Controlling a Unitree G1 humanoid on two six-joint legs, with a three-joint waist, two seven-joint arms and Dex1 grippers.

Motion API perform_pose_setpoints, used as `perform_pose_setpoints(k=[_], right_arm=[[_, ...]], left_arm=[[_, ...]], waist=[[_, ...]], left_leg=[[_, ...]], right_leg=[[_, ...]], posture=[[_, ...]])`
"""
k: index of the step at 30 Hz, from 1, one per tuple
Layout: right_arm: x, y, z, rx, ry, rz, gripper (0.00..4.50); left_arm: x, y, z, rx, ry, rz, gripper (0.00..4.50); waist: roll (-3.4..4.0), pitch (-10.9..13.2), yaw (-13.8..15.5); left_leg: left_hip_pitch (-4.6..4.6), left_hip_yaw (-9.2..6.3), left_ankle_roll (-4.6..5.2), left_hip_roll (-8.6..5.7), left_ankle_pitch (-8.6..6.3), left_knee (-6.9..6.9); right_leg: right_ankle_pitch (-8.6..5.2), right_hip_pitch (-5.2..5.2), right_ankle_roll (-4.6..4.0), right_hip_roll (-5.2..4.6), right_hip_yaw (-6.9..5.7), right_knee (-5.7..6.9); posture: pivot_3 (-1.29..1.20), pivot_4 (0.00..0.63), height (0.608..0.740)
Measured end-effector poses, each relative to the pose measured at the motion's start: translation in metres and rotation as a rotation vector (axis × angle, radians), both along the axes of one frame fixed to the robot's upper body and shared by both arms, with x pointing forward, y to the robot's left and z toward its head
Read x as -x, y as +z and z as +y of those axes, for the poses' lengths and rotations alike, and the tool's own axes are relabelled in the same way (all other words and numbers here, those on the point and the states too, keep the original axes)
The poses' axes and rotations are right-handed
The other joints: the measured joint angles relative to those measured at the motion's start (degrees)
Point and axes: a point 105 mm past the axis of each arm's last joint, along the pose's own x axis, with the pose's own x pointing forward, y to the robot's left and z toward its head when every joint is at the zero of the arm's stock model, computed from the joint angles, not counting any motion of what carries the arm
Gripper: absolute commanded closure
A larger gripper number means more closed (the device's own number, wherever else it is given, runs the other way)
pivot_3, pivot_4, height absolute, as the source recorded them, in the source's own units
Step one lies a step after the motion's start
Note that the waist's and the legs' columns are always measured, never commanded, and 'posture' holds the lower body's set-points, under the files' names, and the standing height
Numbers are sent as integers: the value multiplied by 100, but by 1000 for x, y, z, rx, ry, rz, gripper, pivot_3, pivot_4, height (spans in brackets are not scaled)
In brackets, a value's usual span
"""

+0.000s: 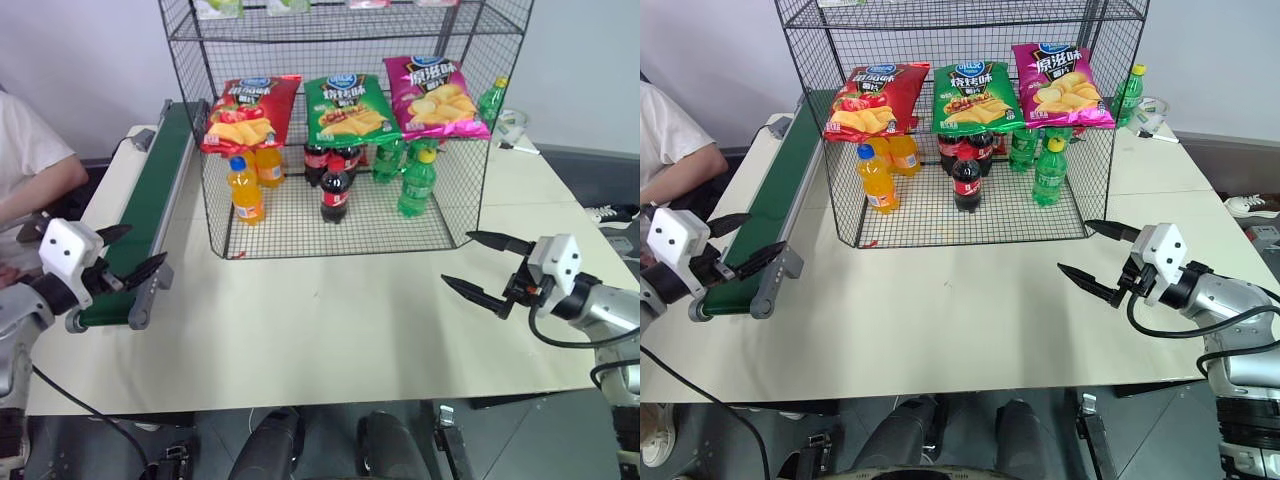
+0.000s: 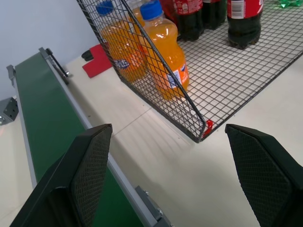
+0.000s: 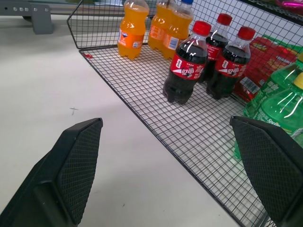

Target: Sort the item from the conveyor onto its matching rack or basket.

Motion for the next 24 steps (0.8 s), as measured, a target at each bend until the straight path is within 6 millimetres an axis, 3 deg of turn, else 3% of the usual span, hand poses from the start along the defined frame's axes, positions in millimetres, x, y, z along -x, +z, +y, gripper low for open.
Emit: perform_pose_setpoints(k=[24], right_arm=[[-5, 0, -4, 19, -4, -20, 0]], left_arm=[[-13, 8, 7, 39, -28, -38, 511]], waist=[[1, 2, -2]], left_leg=[[0, -1, 0, 0, 0, -7]], right_leg=[[1, 0, 1, 0, -1, -11]], posture=[[0, 150, 740]])
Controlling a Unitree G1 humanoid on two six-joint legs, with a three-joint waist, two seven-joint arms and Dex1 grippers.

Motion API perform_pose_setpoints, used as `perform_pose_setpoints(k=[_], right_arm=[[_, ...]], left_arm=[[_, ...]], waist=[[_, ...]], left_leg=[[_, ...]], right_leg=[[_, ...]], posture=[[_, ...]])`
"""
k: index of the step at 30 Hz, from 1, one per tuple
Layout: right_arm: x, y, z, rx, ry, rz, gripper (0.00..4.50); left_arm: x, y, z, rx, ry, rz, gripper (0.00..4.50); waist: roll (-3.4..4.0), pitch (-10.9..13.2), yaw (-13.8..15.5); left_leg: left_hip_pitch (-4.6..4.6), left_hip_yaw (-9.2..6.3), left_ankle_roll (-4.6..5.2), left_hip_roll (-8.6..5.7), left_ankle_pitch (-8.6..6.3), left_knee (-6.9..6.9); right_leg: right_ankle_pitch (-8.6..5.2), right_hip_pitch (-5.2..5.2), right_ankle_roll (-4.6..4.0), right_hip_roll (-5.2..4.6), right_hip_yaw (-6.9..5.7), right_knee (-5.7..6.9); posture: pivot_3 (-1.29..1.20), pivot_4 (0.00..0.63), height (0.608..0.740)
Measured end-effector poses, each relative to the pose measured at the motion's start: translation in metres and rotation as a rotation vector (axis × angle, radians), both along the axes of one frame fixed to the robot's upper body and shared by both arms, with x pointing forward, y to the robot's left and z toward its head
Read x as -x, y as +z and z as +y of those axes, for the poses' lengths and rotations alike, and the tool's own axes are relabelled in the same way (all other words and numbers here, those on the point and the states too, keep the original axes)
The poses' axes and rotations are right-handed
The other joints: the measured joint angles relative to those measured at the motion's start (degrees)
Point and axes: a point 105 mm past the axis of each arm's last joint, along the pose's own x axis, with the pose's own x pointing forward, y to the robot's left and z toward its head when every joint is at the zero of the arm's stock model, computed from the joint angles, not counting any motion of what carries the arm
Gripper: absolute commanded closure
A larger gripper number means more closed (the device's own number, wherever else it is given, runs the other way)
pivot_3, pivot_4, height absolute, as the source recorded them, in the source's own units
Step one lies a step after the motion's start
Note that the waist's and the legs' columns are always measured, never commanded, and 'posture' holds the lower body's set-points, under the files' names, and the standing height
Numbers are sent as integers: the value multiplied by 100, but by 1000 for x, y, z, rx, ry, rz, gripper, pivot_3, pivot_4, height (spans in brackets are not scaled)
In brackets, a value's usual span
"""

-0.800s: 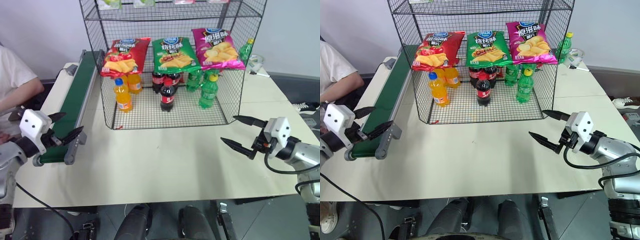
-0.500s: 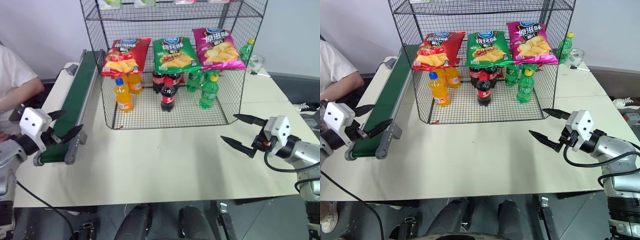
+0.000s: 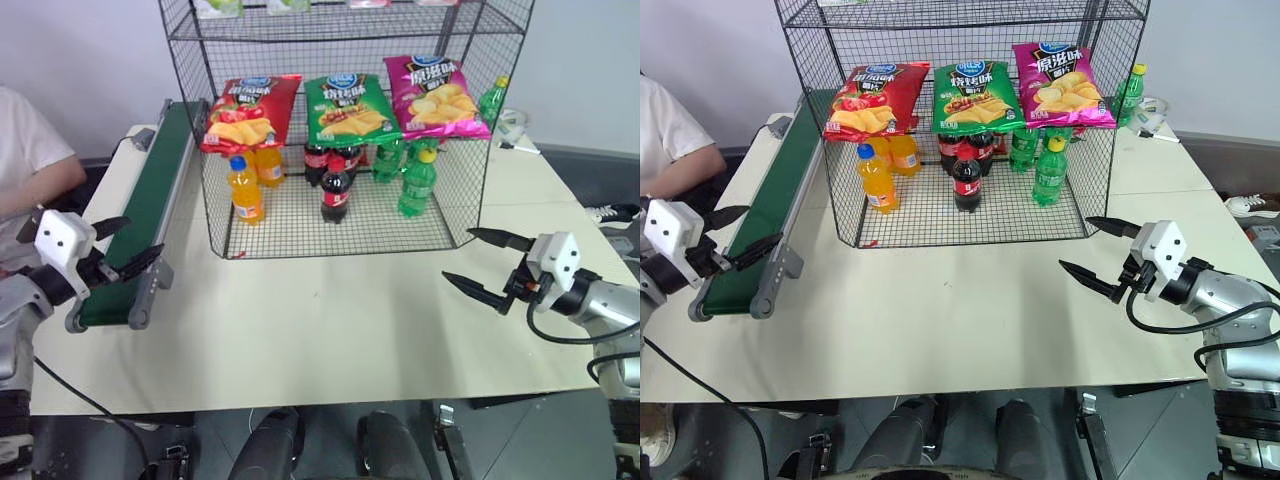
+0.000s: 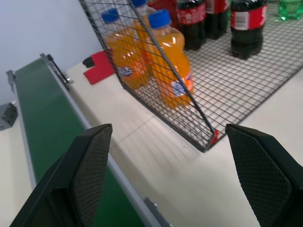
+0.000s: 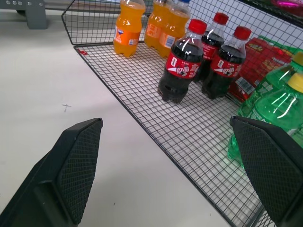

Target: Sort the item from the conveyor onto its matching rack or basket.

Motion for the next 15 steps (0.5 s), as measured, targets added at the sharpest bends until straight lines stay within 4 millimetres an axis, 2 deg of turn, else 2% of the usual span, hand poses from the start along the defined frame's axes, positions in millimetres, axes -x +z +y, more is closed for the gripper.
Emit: perform_pose_setpoints(k=[7, 15], right_arm=[[-1, 1, -1, -1, -10, -5, 0], [2, -4, -5, 1, -33, 7, 0]], left_arm=[[-5, -3, -12, 6, -61, 9, 511], [-14, -1, -12, 0, -65, -7, 511]], waist=[[0, 0, 1], [0, 0, -1]], left_leg=[[0, -1, 0, 0, 0, -1], [0, -1, 1, 0, 1, -2]], right_leg=[[1, 0, 1, 1, 0, -1], [2, -1, 3, 1, 0, -3]], posture=[[0, 150, 740], [0, 150, 740]])
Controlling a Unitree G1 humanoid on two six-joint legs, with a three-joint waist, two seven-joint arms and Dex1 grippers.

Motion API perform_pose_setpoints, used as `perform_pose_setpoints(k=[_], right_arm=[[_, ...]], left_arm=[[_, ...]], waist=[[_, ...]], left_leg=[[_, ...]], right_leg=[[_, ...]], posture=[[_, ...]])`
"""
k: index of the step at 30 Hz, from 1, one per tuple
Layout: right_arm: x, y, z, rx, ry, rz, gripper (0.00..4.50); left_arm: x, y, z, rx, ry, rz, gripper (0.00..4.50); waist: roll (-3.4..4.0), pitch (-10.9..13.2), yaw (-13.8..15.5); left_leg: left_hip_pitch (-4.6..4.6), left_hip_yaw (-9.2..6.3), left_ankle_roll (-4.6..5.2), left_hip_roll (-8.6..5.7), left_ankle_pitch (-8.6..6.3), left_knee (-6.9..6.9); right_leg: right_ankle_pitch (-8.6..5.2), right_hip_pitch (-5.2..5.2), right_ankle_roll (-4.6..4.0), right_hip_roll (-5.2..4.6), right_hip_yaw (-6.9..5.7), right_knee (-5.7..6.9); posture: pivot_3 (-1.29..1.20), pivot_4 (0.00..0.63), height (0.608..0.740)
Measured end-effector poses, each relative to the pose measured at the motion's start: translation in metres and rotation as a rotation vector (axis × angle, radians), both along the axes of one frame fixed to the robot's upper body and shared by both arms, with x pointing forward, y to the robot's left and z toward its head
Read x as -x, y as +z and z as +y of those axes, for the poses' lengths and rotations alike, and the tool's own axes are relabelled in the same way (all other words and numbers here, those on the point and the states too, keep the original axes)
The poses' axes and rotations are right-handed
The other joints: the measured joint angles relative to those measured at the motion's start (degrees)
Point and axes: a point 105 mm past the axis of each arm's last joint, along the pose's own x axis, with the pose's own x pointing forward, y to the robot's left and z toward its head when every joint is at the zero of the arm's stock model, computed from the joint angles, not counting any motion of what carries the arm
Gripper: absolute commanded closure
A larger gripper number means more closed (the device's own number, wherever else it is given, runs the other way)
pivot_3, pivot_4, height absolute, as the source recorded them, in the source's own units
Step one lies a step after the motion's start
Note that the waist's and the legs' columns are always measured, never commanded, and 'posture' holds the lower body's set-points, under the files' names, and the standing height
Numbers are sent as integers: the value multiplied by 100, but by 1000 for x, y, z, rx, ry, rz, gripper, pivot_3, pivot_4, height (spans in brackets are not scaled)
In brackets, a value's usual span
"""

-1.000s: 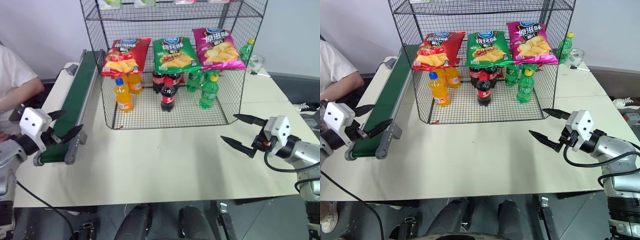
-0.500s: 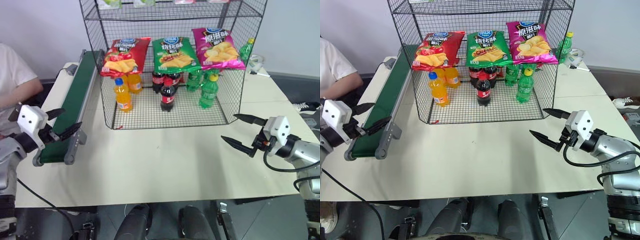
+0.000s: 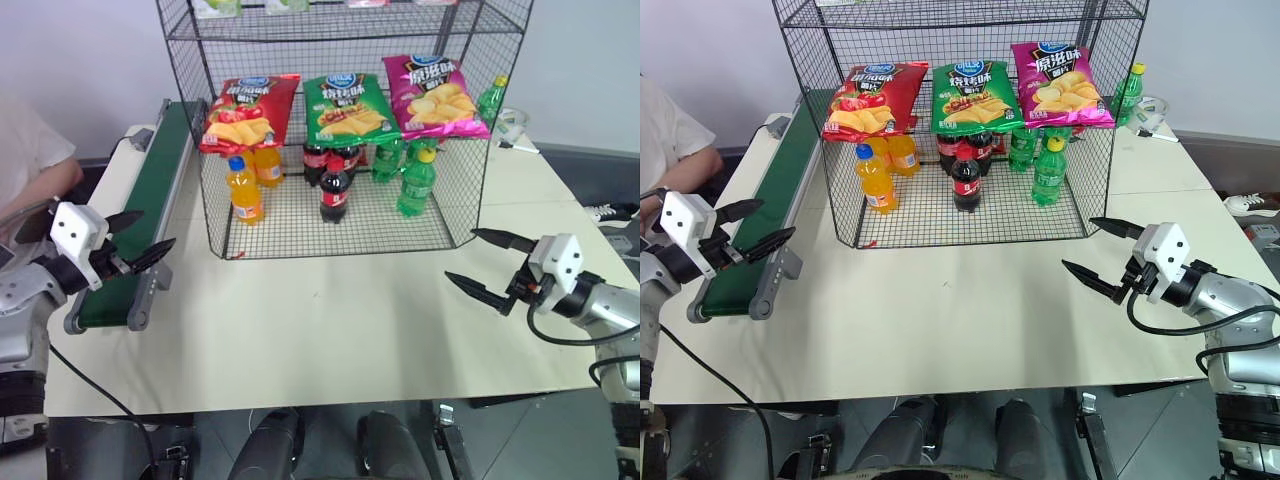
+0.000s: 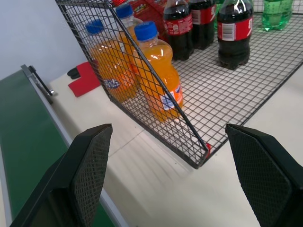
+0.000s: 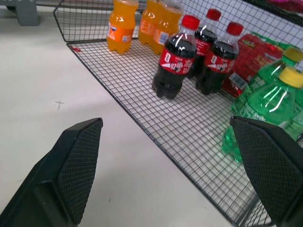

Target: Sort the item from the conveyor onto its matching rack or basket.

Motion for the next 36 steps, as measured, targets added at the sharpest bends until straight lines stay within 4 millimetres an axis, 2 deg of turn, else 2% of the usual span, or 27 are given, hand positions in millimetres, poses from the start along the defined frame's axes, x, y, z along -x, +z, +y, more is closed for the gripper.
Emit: perform_pose_setpoints(k=[13, 21, 36], right_arm=[[0, 2, -3, 16, -16, -23, 0], [-4, 7, 2, 23, -1, -39, 0], [-9, 6, 13, 3, 22, -47, 0]], left_arm=[[-10, 11, 0, 7, 8, -62, 511], [-9, -2, -2, 17, 20, -53, 511], [-9, -2, -2, 31, 25, -41, 511]], waist=[[0, 0, 1], [0, 0, 0], [0, 0, -8]], left_leg=[[0, 0, 0, 0, 0, 0], [0, -1, 1, 0, 0, -1], [0, -2, 1, 0, 0, -1]], right_leg=[[7, 1, 12, 1, -1, 0], [9, 0, 17, 1, -1, 0], [10, 0, 18, 2, -2, 0]], posture=[[0, 150, 740], [0, 150, 740], [0, 150, 740]])
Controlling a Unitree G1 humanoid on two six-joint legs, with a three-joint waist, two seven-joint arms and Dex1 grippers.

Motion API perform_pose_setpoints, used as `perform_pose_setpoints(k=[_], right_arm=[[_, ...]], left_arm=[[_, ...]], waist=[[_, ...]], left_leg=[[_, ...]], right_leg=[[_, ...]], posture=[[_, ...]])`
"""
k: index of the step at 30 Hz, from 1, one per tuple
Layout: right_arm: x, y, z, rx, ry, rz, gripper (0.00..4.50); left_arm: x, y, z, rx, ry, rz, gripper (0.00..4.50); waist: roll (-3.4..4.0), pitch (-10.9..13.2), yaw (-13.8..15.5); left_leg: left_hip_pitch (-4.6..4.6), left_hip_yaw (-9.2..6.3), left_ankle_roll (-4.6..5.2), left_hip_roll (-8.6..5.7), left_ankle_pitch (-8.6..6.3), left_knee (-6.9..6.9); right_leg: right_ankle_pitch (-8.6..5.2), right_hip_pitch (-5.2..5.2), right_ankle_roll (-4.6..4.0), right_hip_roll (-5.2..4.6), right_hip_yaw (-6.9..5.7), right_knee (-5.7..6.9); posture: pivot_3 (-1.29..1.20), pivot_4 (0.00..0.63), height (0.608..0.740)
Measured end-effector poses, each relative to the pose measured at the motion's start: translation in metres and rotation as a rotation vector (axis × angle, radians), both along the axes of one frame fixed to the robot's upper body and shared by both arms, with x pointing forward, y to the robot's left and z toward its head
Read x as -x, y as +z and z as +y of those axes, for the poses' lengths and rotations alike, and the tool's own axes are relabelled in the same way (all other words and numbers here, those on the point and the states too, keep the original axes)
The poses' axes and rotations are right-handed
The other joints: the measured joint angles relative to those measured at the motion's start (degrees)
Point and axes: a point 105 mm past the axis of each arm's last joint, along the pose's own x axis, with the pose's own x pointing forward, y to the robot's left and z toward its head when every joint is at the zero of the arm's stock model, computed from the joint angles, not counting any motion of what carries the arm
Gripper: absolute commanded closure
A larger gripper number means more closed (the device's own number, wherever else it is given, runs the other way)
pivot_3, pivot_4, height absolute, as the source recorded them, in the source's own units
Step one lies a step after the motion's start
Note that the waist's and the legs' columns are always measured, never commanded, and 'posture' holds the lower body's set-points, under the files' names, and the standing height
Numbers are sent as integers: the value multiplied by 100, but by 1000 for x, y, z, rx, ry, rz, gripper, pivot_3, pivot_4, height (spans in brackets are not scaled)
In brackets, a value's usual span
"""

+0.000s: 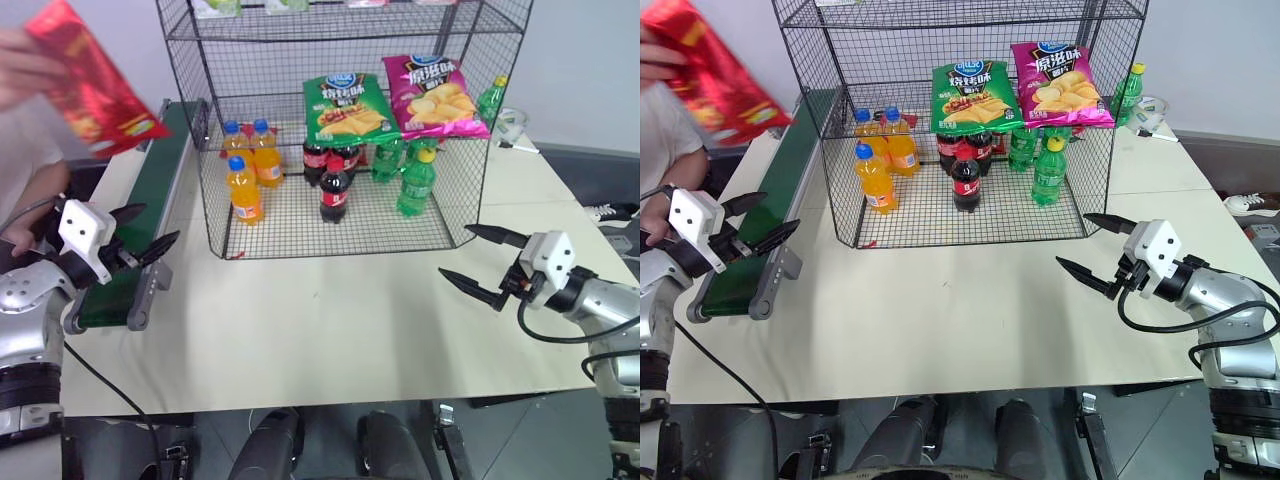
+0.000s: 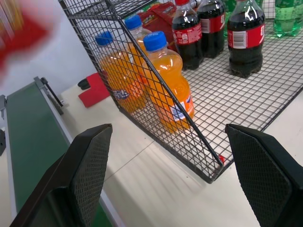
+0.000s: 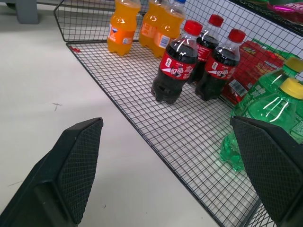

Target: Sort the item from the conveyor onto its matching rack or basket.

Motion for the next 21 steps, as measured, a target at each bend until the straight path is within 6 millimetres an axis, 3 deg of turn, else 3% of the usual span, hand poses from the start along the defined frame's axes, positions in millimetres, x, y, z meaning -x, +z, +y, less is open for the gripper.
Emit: perform_pose_setpoints(k=[21], right_arm=[[-2, -3, 7, -5, 21, 25, 0]], left_arm=[[23, -19, -5, 45, -33, 94, 511]], waist=[[1, 1, 6]], left_leg=[[0, -1, 0, 0, 0, -3]], right_leg=[[-9, 0, -17, -2, 1, -1]], posture=[[0, 150, 740]])
